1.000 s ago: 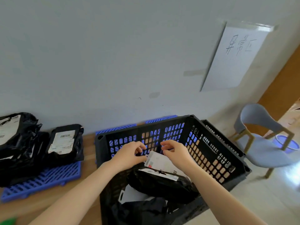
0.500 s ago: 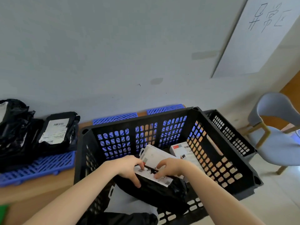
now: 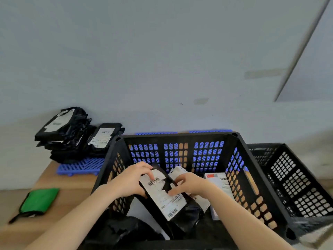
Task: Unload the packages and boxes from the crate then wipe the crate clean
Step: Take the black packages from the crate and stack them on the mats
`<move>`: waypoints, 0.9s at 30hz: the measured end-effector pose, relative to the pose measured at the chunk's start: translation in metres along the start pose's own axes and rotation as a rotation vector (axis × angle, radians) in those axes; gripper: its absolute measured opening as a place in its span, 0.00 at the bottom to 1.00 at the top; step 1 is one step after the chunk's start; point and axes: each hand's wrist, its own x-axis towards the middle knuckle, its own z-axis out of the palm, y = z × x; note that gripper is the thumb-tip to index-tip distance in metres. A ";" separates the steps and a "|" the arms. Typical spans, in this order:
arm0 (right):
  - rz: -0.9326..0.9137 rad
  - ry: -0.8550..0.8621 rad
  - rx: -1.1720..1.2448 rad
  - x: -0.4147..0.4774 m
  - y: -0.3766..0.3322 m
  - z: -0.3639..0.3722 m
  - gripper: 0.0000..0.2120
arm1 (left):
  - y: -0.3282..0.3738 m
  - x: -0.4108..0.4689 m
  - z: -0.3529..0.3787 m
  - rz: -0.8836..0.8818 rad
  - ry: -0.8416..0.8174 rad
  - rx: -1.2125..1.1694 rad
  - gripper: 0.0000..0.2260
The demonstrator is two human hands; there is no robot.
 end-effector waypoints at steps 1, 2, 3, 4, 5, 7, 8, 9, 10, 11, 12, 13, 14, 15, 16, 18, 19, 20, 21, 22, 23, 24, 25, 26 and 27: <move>-0.034 0.018 0.024 -0.003 -0.001 -0.001 0.34 | 0.001 -0.006 -0.001 0.000 0.064 0.013 0.19; -0.065 0.028 0.050 -0.006 -0.002 -0.003 0.33 | 0.001 -0.012 -0.001 0.007 0.133 0.033 0.20; -0.094 0.034 0.084 -0.008 -0.003 -0.004 0.33 | 0.001 -0.017 0.000 0.013 0.197 0.057 0.20; -0.125 0.035 0.129 -0.009 -0.004 -0.005 0.34 | 0.001 -0.022 0.000 0.027 0.265 0.084 0.22; -0.161 0.030 0.186 -0.011 -0.005 -0.005 0.35 | 0.000 -0.027 0.001 0.051 0.343 0.120 0.23; -0.234 0.022 0.288 -0.013 -0.007 -0.007 0.36 | -0.001 -0.032 0.000 0.092 0.507 0.208 0.28; -0.266 0.030 0.317 -0.013 -0.009 -0.008 0.36 | -0.001 -0.033 -0.001 0.083 0.589 0.222 0.30; -0.299 0.042 0.338 -0.014 -0.011 -0.008 0.36 | 0.001 -0.035 -0.004 0.046 0.678 0.203 0.32; -0.333 0.056 0.355 -0.015 -0.014 -0.008 0.35 | 0.004 -0.035 -0.007 -0.013 0.770 0.157 0.34; -0.364 0.070 0.367 -0.016 -0.017 -0.006 0.34 | 0.007 -0.036 -0.012 -0.079 0.857 0.094 0.35; -0.401 0.087 0.375 -0.017 -0.022 -0.004 0.34 | 0.011 -0.036 -0.016 -0.134 0.935 0.027 0.35; -0.437 0.115 0.379 -0.019 -0.029 -0.001 0.35 | 0.014 -0.036 -0.021 -0.174 0.998 -0.050 0.35; -0.470 0.148 0.387 -0.020 -0.035 0.003 0.35 | 0.017 -0.036 -0.025 -0.204 1.040 -0.151 0.33; -0.503 0.182 0.403 -0.021 -0.043 0.006 0.35 | 0.020 -0.036 -0.029 -0.229 1.067 -0.272 0.29; -0.533 0.212 0.427 -0.021 -0.051 0.010 0.36 | 0.024 -0.037 -0.033 -0.250 1.081 -0.386 0.25; -0.576 0.270 0.442 -0.019 -0.068 0.018 0.36 | 0.027 -0.041 -0.040 -0.243 1.105 -0.488 0.18; -0.593 0.306 0.427 -0.018 -0.077 0.022 0.36 | 0.025 -0.044 -0.042 -0.219 1.117 -0.493 0.16; -0.613 0.340 0.414 -0.016 -0.086 0.025 0.36 | 0.021 -0.046 -0.046 -0.194 1.121 -0.499 0.15; -0.628 0.370 0.410 -0.013 -0.095 0.029 0.35 | 0.017 -0.049 -0.050 -0.170 1.110 -0.518 0.15; -0.634 0.396 0.404 -0.009 -0.103 0.033 0.35 | 0.012 -0.051 -0.055 -0.143 1.086 -0.550 0.15; -0.640 0.422 0.394 -0.006 -0.112 0.038 0.35 | 0.007 -0.053 -0.061 -0.109 1.049 -0.593 0.15; -0.647 0.443 0.384 -0.002 -0.121 0.043 0.35 | 0.001 -0.054 -0.066 -0.072 1.005 -0.630 0.16; -0.654 0.462 0.381 0.003 -0.129 0.047 0.35 | -0.007 -0.055 -0.071 -0.035 0.964 -0.648 0.17; -0.659 0.473 0.377 0.007 -0.139 0.052 0.34 | -0.017 -0.055 -0.076 -0.006 0.926 -0.645 0.18; -0.662 0.484 0.370 0.011 -0.149 0.057 0.34 | -0.030 -0.056 -0.080 0.015 0.884 -0.633 0.20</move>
